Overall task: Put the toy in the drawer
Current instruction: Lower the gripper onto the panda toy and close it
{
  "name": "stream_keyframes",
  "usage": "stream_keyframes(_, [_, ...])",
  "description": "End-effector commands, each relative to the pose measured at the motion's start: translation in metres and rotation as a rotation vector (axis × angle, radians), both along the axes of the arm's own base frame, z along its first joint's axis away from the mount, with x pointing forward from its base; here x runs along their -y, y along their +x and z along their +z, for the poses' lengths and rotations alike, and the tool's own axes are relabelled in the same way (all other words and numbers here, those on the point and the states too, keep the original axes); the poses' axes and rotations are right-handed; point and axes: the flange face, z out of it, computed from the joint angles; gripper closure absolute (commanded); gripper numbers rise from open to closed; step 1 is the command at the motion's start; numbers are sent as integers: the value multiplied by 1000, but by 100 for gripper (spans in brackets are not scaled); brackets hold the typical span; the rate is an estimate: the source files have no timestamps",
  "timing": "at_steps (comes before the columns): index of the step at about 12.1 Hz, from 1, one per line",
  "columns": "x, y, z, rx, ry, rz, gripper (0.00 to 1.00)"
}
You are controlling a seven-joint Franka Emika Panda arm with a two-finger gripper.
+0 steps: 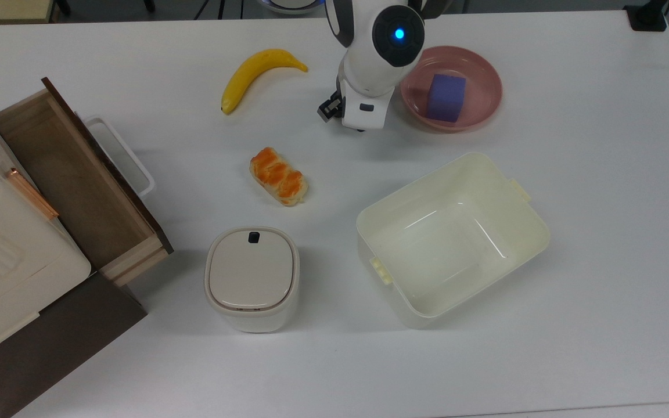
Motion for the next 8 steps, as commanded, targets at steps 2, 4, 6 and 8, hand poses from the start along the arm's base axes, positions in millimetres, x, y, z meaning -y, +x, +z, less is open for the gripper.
stream_keyframes(2, [3, 10, 17, 52, -25, -4, 100])
stream_keyframes(4, [28, 32, 61, 88, -27, -57, 100])
stream_keyframes(6, [71, 60, 118, 136, -35, -145, 100])
stream_keyframes(8, [119, 82, 172, 233, -60, -214, 100])
